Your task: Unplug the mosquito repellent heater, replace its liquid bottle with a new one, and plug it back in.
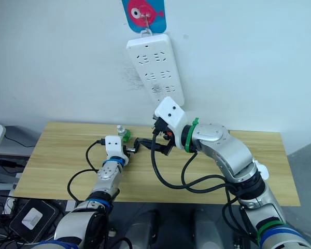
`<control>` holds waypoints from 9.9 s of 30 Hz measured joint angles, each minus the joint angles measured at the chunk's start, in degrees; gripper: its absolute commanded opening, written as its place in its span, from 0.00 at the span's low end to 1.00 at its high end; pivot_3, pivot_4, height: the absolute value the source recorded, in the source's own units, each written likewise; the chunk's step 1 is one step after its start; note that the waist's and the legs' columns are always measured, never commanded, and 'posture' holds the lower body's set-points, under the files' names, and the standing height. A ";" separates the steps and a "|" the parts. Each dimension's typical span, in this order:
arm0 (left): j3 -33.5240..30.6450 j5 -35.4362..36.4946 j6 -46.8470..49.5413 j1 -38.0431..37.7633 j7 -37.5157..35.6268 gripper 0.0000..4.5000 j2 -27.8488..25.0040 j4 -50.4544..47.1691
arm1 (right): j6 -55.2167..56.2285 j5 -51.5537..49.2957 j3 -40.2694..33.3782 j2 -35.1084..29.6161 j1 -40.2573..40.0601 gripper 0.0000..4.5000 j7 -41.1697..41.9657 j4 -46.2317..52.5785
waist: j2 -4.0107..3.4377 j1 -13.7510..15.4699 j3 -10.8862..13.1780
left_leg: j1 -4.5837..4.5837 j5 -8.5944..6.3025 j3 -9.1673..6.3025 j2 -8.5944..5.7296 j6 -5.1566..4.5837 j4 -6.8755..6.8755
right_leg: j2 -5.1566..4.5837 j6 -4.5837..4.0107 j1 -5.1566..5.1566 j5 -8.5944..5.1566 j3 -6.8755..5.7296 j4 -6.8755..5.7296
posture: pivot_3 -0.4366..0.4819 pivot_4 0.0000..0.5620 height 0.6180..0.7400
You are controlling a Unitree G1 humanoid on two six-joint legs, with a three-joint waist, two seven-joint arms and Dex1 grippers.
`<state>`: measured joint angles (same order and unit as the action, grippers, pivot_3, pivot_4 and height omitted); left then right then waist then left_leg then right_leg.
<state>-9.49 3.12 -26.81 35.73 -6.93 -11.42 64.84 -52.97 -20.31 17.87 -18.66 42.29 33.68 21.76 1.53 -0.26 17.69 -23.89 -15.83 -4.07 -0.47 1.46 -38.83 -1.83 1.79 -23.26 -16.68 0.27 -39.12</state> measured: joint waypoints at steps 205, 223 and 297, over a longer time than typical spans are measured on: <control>23.03 12.24 29.55 -1.75 -76.17 0.48 -21.49 -54.50 | 31.92 -3.88 -6.23 -19.56 -7.59 0.99 48.40 -25.03 | -0.07 1.33 0.01 | 0.03 0.58 -0.22 -0.04 0.88 -0.21 | -0.27 -0.07 -0.09 0.03 -0.99 -0.81 | 0.58 0.44 1.00; 22.69 11.49 27.34 4.22 -75.27 0.48 -18.71 -46.74 | 15.02 -3.36 -6.44 -1.49 -12.25 0.99 10.04 -2.44 | -0.06 0.18 -0.04 | 0.03 0.62 -0.23 -0.06 0.93 -0.20 | -0.23 -0.07 -0.12 0.03 -0.98 -0.85 | 0.54 0.41 1.00; 22.66 10.98 26.51 4.23 -75.90 0.48 -18.12 -46.60 | 10.67 -14.79 -10.74 -8.08 -11.80 0.65 14.16 -1.80 | 0.02 -0.21 -0.28 | 0.03 0.62 -0.21 -0.03 0.90 -0.21 | -0.20 -0.08 -0.13 0.03 -0.97 -0.89 | 0.54 0.45 1.00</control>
<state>13.17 14.10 -0.31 39.96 -82.83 -29.54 18.24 -42.30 -35.09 7.13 -26.74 30.49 47.83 19.96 1.55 -0.47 17.41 -23.86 -15.21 -4.28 -0.49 2.35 -39.05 -2.03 1.71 -23.39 -16.65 -0.70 -40.01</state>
